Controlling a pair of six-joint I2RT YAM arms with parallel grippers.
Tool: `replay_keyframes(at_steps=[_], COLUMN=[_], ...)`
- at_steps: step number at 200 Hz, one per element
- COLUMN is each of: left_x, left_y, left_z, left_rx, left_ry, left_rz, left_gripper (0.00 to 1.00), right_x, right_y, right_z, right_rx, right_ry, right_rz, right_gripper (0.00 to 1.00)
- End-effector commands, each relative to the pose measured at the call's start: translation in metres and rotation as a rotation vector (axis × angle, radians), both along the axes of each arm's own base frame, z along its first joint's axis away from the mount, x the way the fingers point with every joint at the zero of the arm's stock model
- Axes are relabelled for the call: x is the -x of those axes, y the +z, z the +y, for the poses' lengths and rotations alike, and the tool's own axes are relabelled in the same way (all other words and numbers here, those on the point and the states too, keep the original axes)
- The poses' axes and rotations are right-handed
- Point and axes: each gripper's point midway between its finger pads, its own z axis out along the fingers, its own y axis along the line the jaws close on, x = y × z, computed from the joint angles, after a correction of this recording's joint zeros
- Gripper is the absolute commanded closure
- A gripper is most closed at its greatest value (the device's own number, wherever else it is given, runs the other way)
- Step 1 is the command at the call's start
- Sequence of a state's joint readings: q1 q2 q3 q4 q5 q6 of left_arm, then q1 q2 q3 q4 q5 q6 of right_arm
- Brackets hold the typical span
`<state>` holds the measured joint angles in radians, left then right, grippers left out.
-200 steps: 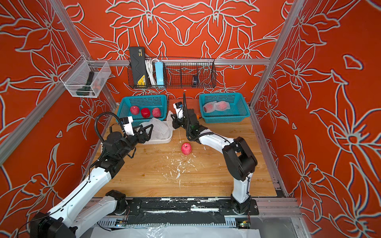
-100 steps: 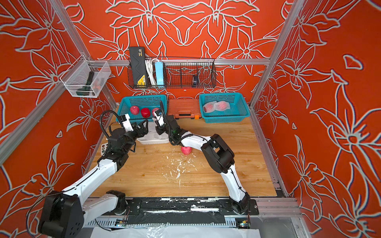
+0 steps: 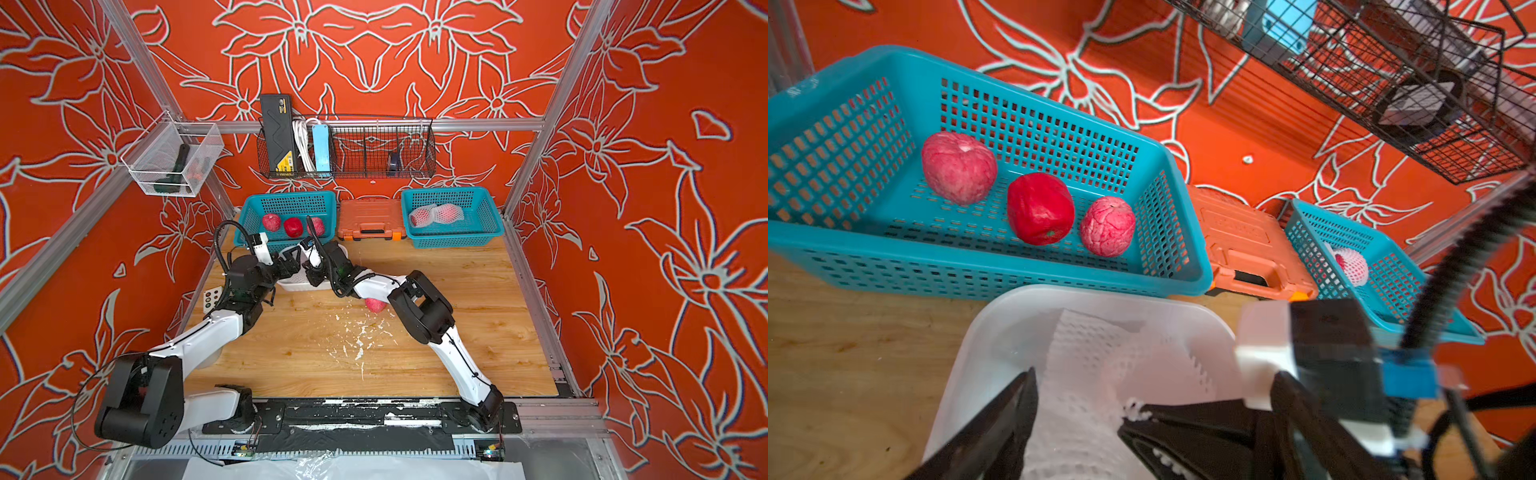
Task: Remove foam nets from apples
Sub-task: Place the foam net into the storage box.
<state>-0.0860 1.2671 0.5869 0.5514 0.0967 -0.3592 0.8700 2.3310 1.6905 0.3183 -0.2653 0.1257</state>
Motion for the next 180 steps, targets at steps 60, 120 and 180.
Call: replay_keyframes(at_steps=[60, 120, 180], left_x=[-0.010, -0.011, -0.005], left_y=[0.014, 0.029, 0.060], left_z=[0.008, 0.005, 0.002], left_rx=[0.022, 0.037, 0.036], left_ry=[-0.006, -0.032, -0.056], left_rz=[-0.015, -0.049, -0.104], left_gripper=[0.12, 0.12, 0.12], right_x=[0.005, 0.012, 0.028], right_y=[0.020, 0.110, 0.198], right_z=[0.006, -0.008, -0.040], right_rx=[-0.102, -0.252, -0.429], right_ry=[0.041, 0.100, 0.172], right_rz=[0.189, 0.203, 0.198], right_gripper=[0.63, 0.50, 0.37])
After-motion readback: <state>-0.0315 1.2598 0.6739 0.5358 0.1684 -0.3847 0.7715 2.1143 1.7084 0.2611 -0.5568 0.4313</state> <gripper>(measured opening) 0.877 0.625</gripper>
